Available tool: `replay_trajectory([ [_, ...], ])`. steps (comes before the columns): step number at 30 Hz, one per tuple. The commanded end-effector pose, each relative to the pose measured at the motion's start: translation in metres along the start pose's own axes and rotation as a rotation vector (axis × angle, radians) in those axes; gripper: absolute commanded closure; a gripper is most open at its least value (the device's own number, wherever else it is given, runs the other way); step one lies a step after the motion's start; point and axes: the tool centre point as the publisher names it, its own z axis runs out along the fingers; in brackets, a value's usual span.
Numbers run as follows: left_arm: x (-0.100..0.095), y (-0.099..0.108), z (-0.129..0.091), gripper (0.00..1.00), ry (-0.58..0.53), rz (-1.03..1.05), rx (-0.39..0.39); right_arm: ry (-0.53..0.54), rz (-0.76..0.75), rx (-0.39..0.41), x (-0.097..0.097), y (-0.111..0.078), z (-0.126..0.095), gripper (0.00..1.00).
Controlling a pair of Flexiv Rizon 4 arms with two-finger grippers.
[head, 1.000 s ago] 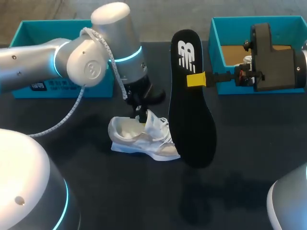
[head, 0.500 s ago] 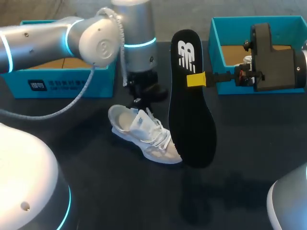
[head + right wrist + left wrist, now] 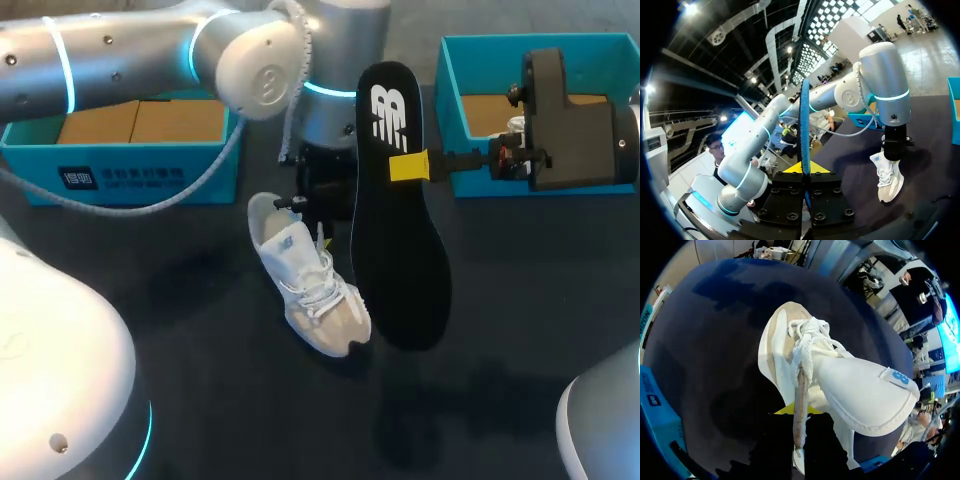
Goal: Take the shoe out of the shoebox, open the shoe tongue, remove and reinsert the insole, then place the shoe into the shoebox
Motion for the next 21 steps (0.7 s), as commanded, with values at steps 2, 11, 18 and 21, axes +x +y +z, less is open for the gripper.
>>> replay_trajectory([
  [2,-0.0049,0.0015,-0.0127,1.00,0.066,0.189,0.026,-0.012,0.001,-0.012,0.0089,-0.0040,0.0041,1.00],
  [11,-0.0102,0.0033,-0.0170,1.00,0.043,0.167,0.039,-0.012,0.001,-0.012,0.0089,-0.0040,0.0041,1.00],
  [18,-0.0102,0.0033,-0.0170,1.00,0.043,0.167,0.039,-0.012,0.001,-0.012,0.0089,-0.0040,0.0041,1.00],
  [21,-0.0102,0.0033,-0.0170,1.00,0.043,0.167,0.039,-0.012,0.001,-0.012,0.0089,-0.0040,0.0041,1.00],
])
